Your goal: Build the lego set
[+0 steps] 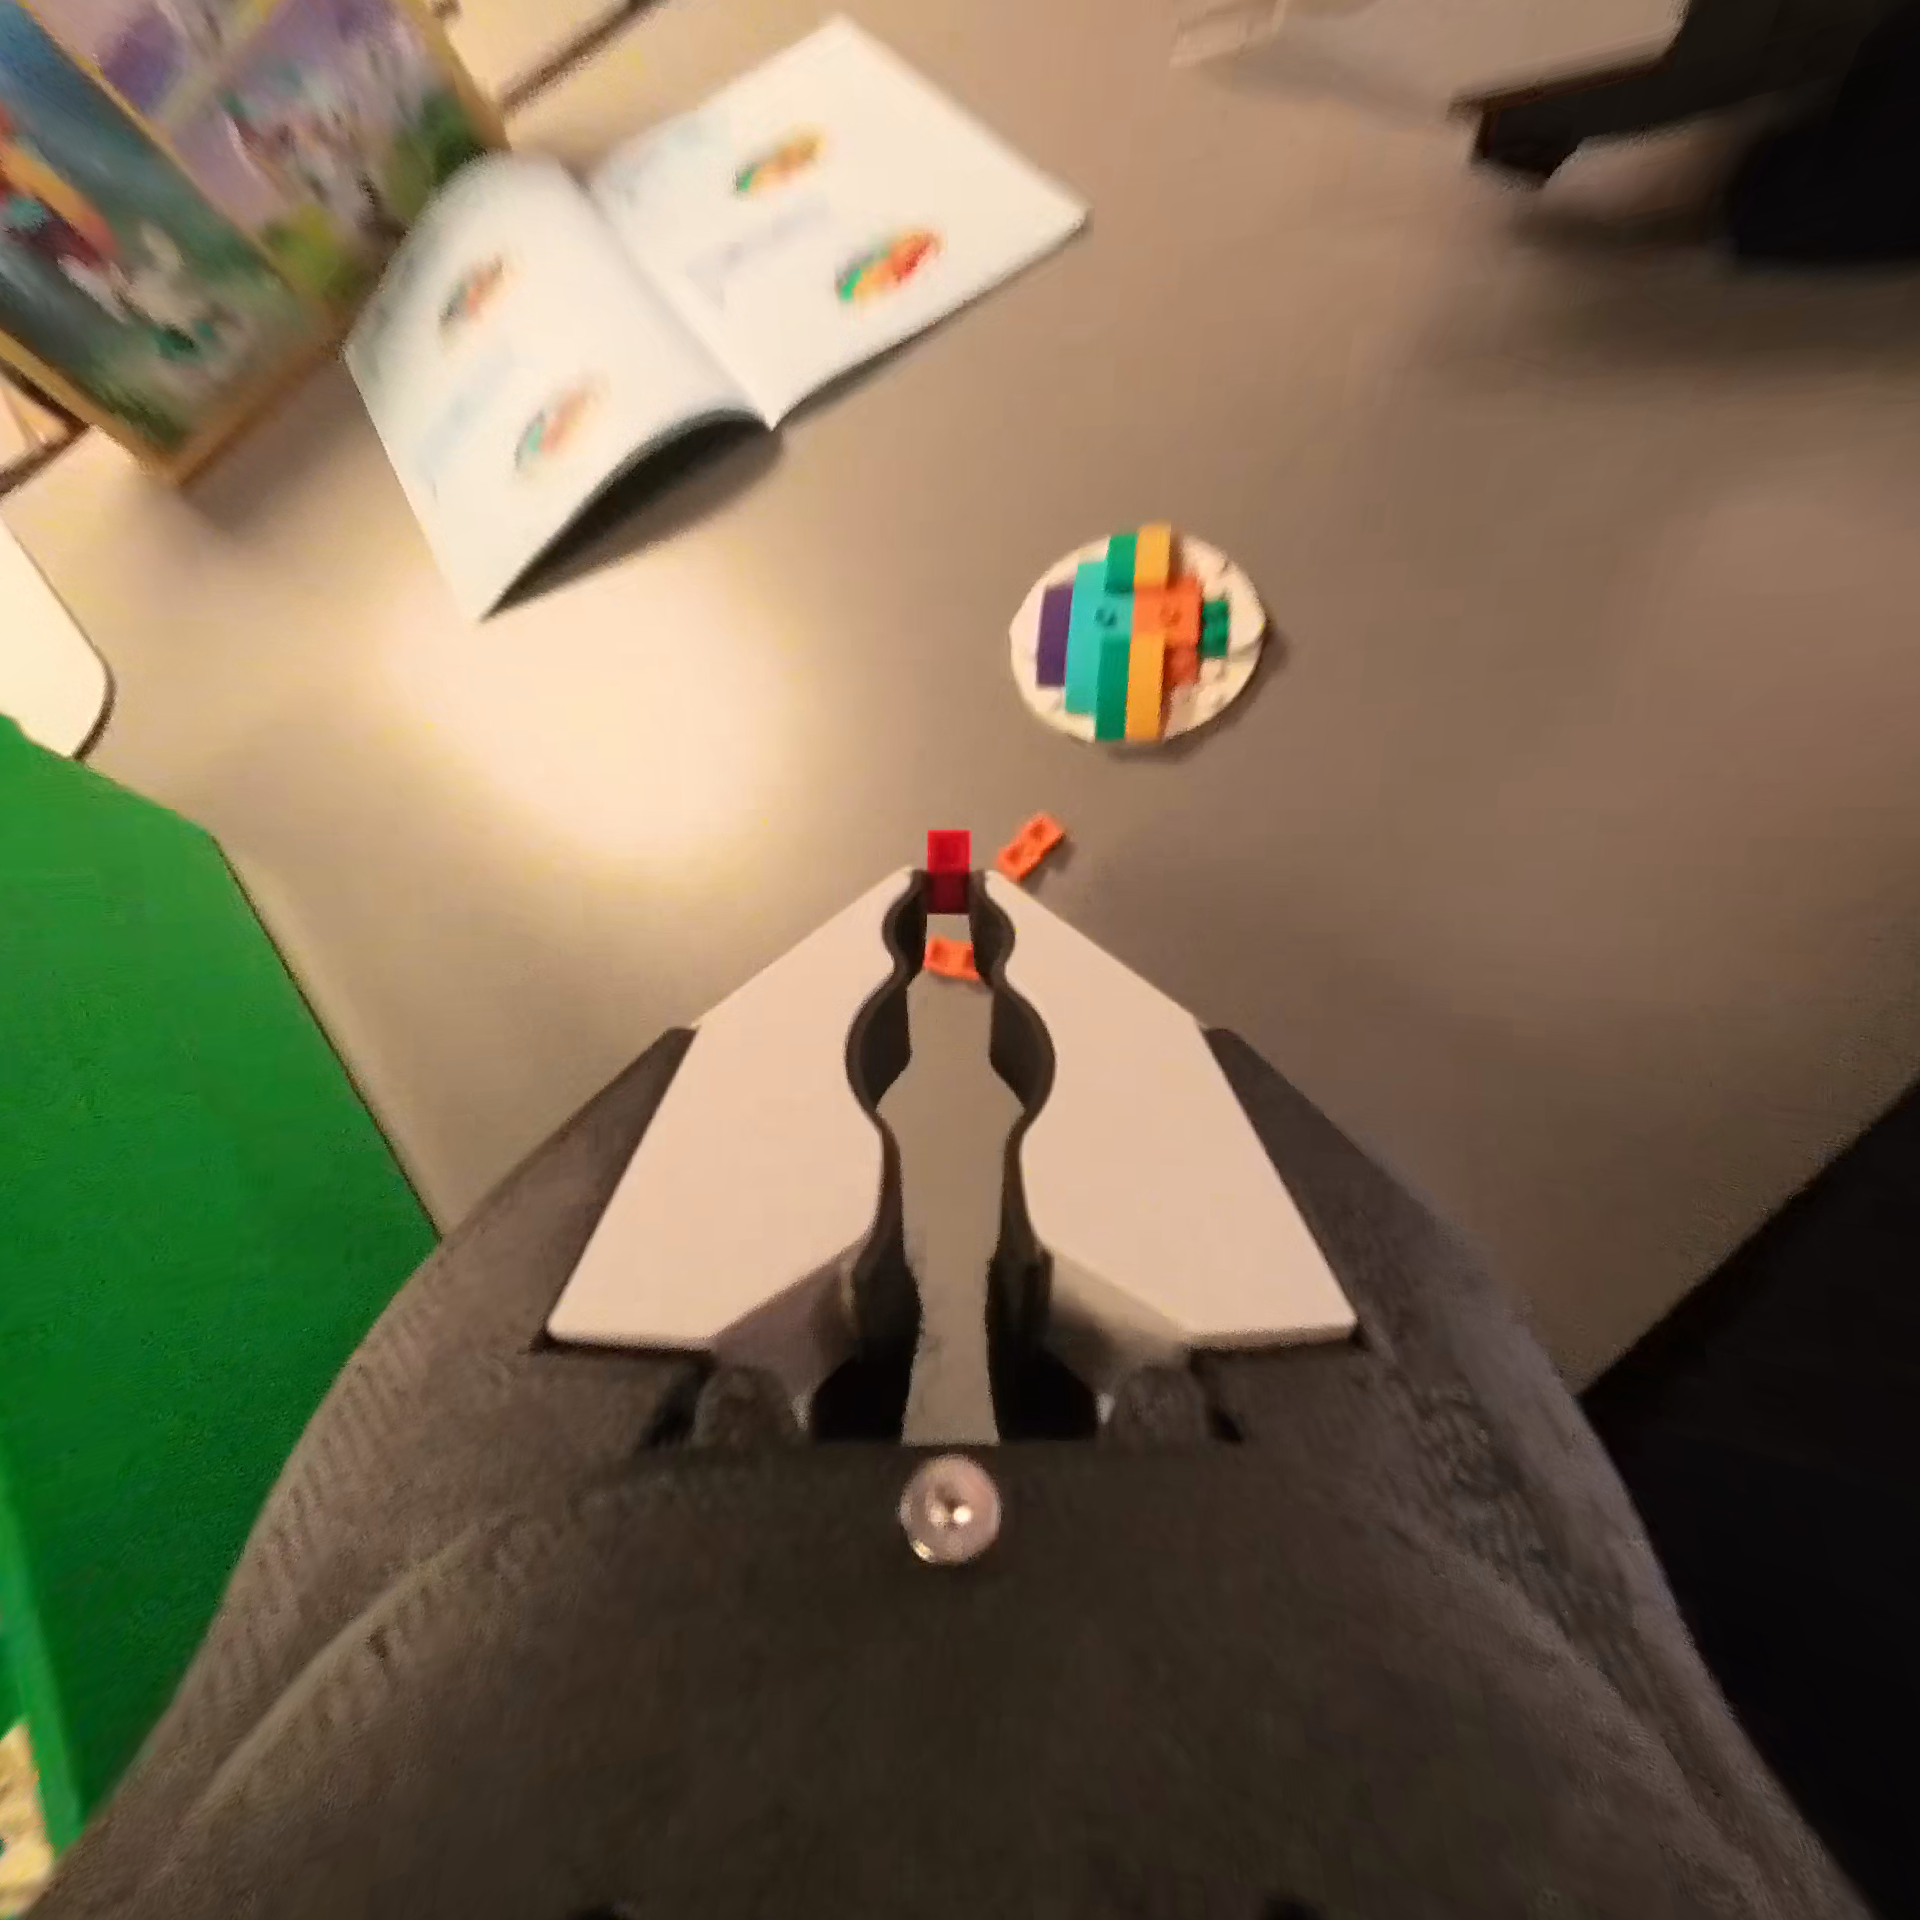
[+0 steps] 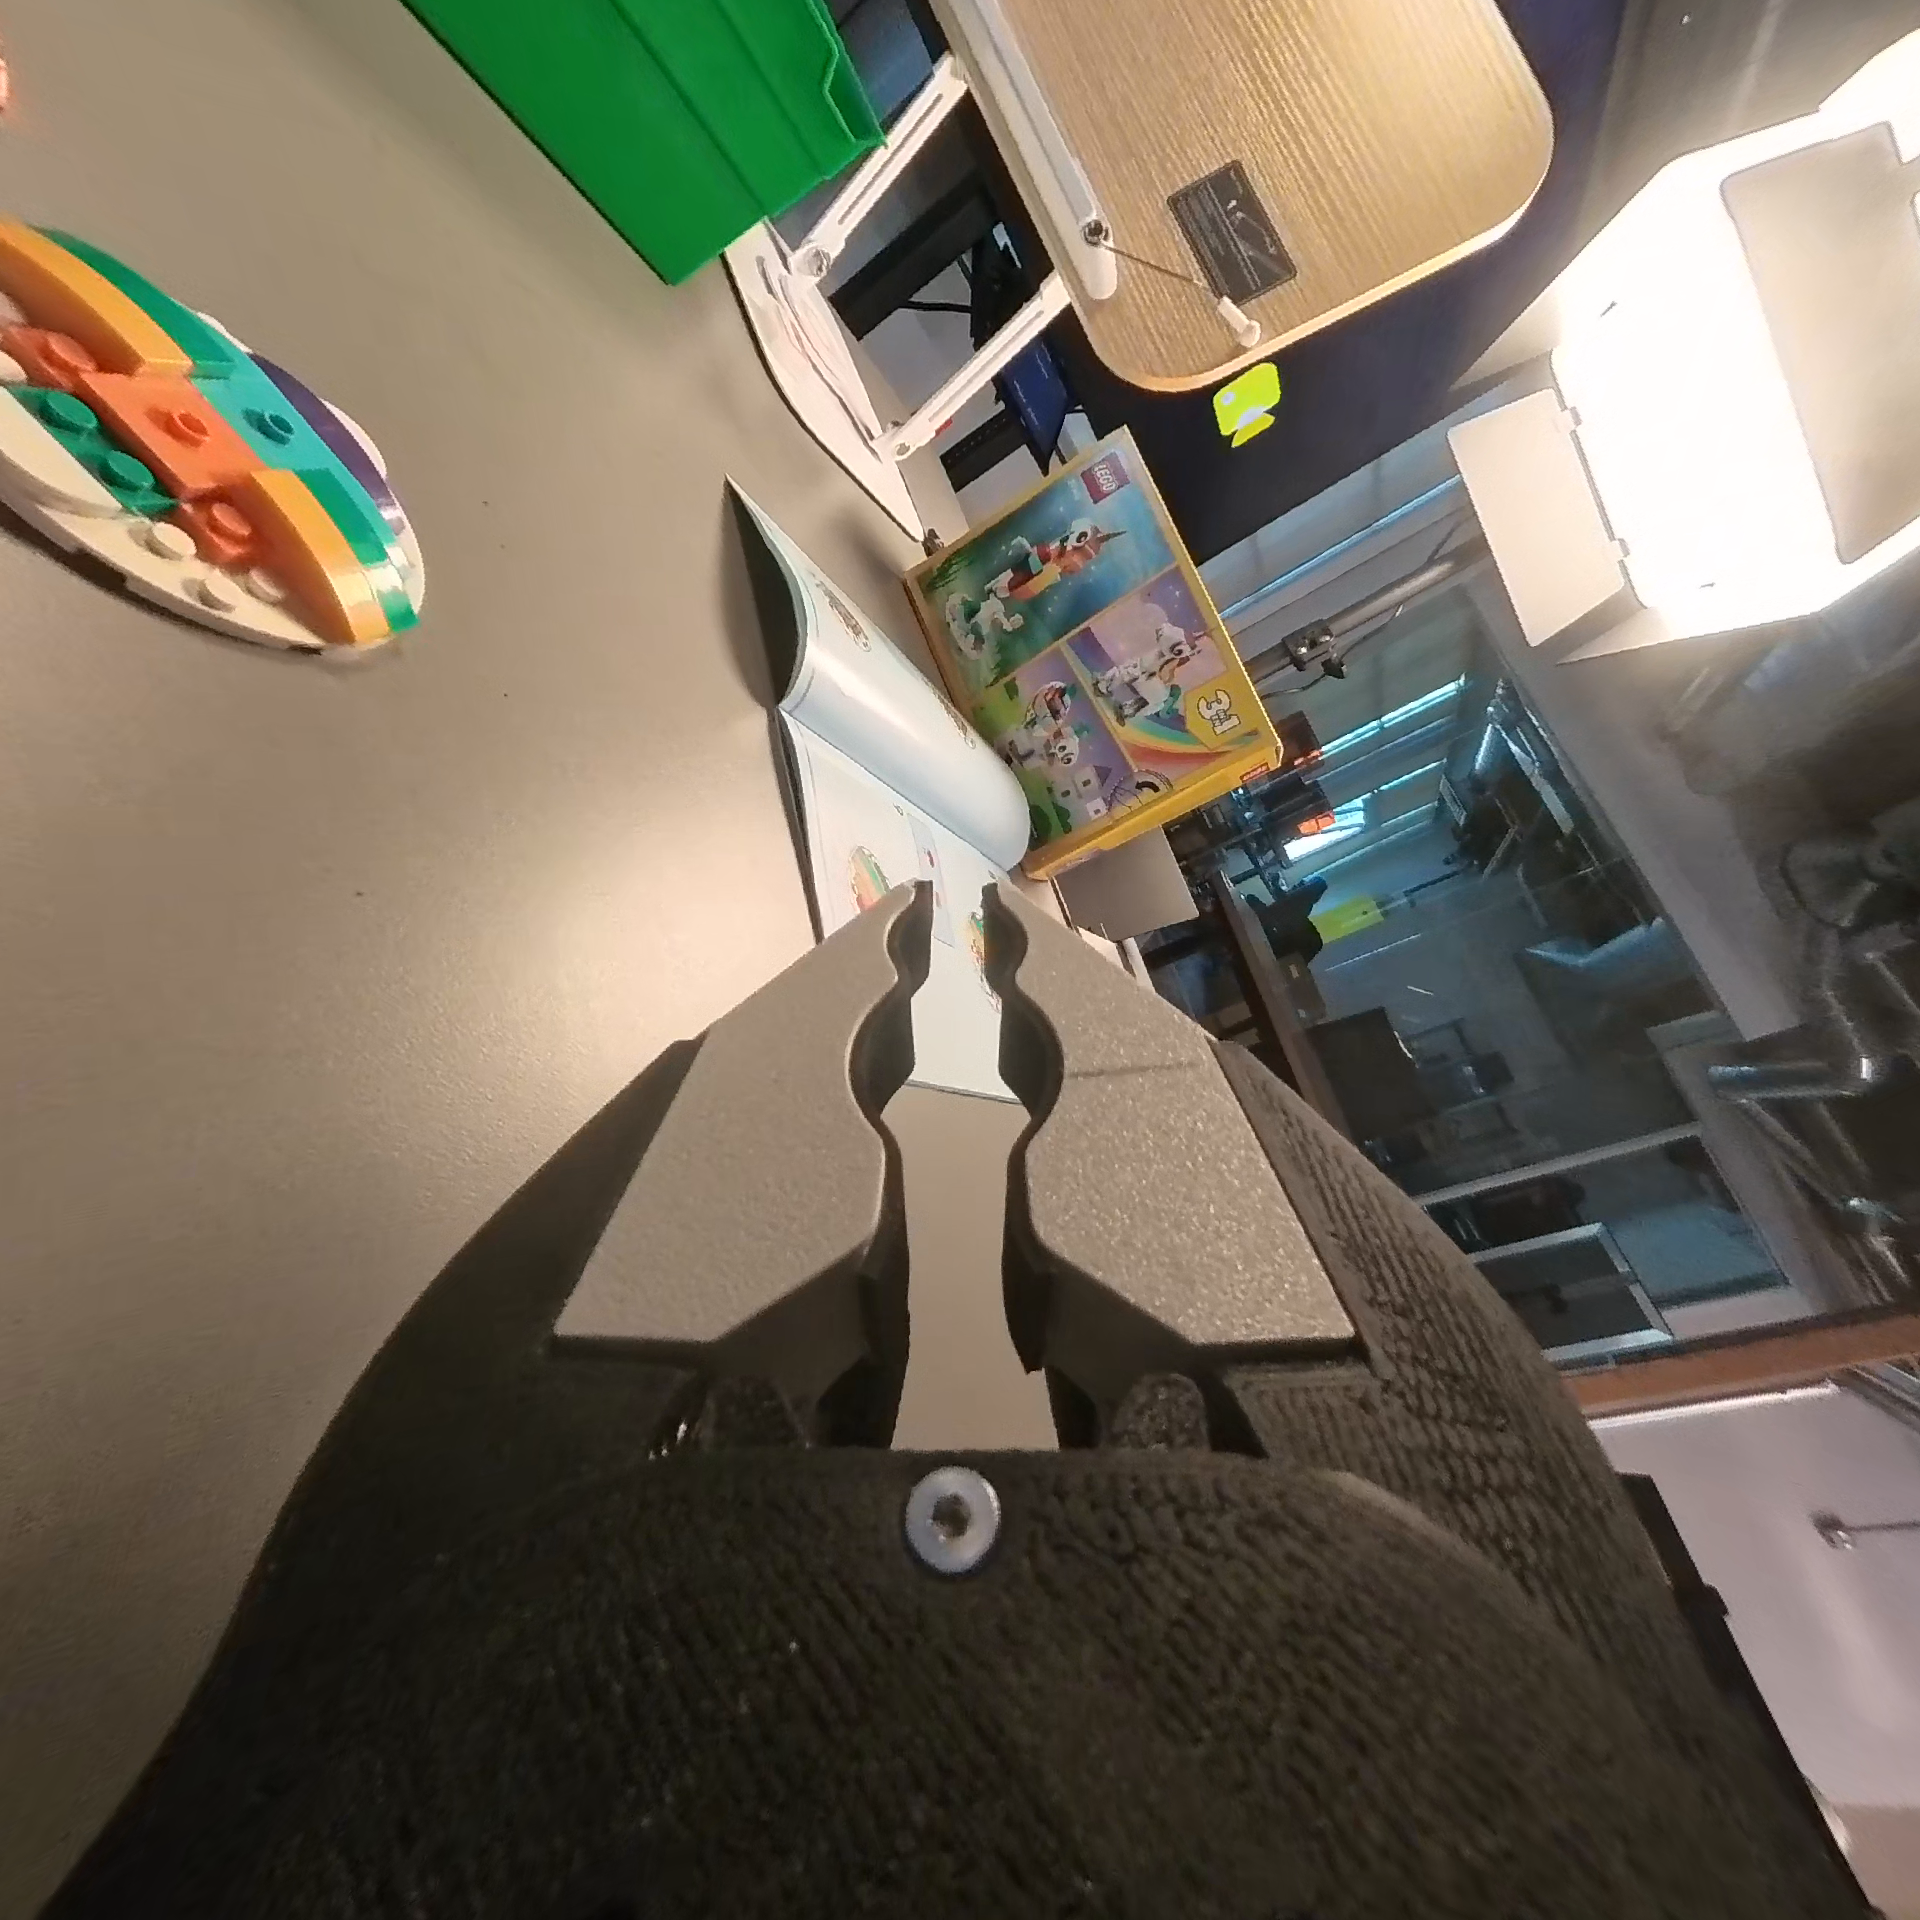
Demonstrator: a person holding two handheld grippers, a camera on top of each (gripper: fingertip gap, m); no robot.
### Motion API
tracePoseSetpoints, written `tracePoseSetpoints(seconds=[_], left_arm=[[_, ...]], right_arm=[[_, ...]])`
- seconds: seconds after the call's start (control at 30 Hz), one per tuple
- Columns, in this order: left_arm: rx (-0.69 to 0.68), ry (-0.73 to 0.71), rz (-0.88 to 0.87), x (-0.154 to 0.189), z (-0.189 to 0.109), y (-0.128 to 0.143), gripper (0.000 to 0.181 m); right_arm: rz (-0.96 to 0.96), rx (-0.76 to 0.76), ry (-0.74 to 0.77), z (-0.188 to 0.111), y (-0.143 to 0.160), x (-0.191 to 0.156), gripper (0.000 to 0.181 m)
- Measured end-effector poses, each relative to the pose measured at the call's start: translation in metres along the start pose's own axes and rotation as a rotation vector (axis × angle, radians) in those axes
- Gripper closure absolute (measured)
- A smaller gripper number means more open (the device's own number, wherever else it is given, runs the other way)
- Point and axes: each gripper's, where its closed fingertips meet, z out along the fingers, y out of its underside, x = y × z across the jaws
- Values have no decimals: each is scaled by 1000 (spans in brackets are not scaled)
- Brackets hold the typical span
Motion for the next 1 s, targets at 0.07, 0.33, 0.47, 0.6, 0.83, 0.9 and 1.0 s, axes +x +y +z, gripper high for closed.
tracePoseSetpoints(seconds=[0.07, 0.33, 0.47, 0.6, 0.83, 0.9, 1.0], left_arm=[[-81, -21, -14, 0, 12, 14, 174], [-228, -77, -68, -14, 27, 37, 160], [-172, -93, -38, -16, 26, 28, 141], [6, -132, -13, -19, 9, 1, 153], [426, -452, 7, -68, -81, -52, 173], [513, -605, 38, -87, -116, -58, 174], [503, -823, 70, -126, -158, -46, 174]], right_arm=[[0, 1, 1, 0, 0, 0, 173], [0, -4, 6, -1, 1, 1, 173], [-3, -15, 13, 0, 3, 2, 173], [-5, -19, 18, 0, 4, 3, 173], [-7, -28, 23, 1, 6, 4, 173], [-8, -30, 25, 1, 6, 4, 173], [-8, -33, 26, 1, 7, 4, 173]])
